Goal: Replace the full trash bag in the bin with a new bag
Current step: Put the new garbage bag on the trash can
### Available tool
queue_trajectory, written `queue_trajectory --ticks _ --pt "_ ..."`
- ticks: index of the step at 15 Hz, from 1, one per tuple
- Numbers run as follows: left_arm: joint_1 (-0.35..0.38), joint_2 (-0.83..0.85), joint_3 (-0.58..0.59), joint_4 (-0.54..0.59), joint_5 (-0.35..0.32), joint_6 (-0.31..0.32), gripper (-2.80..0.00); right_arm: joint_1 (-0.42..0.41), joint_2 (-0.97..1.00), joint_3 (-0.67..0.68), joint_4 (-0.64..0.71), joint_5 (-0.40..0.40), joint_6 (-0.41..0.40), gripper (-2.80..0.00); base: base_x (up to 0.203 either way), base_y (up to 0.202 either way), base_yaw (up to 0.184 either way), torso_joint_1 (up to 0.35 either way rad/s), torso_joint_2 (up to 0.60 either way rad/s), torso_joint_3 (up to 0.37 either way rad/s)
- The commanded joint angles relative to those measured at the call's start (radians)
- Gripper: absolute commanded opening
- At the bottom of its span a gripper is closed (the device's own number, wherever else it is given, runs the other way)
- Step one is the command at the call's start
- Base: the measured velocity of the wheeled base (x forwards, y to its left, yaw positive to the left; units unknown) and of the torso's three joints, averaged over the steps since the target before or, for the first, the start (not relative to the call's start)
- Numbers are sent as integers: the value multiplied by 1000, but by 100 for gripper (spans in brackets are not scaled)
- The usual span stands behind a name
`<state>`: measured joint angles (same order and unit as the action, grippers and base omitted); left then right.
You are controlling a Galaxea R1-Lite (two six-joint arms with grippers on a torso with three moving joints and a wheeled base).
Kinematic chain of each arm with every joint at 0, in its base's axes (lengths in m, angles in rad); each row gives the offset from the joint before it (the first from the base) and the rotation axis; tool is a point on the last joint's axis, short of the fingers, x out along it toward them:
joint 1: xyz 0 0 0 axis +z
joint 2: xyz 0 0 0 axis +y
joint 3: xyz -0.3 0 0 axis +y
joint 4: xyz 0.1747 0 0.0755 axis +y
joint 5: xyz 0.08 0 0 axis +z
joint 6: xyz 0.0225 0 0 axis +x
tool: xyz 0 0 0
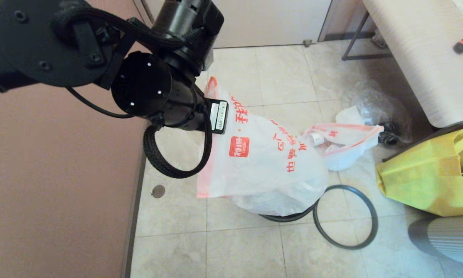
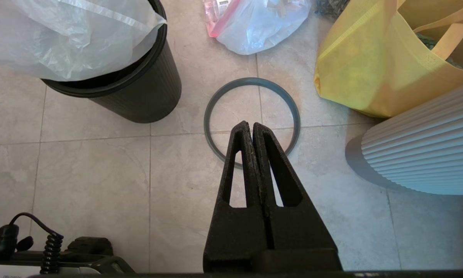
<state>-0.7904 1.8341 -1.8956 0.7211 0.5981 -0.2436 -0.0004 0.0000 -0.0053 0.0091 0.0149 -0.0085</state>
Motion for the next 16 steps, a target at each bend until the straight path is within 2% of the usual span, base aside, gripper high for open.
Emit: queue_trajectory --ticks 1,6,10,12,15,16 --pt "15 12 13 3 14 -9 -280 -1 2 1 0 0 -1 -280 0 0 0 0 0 0" --pt "17 80 4 -49 14 -22 -280 0 2 0 0 0 -1 -280 0 0 0 0 0 0" --pt "-4 105 -40 -63 18 -6 -280 0 2 1 0 0 1 -280 0 0 0 0 0 0" --pt "8 145 -41 -203 48 48 -280 0 2 0 0 0 -1 -280 0 0 0 0 0 0" --pt "50 210 -41 -335 88 89 -280 0 2 1 0 0 -12 -280 0 0 0 0 0 0" --pt "67 231 -44 -407 108 129 -280 -1 2 -1 0 0 -11 -280 0 0 0 0 0 0"
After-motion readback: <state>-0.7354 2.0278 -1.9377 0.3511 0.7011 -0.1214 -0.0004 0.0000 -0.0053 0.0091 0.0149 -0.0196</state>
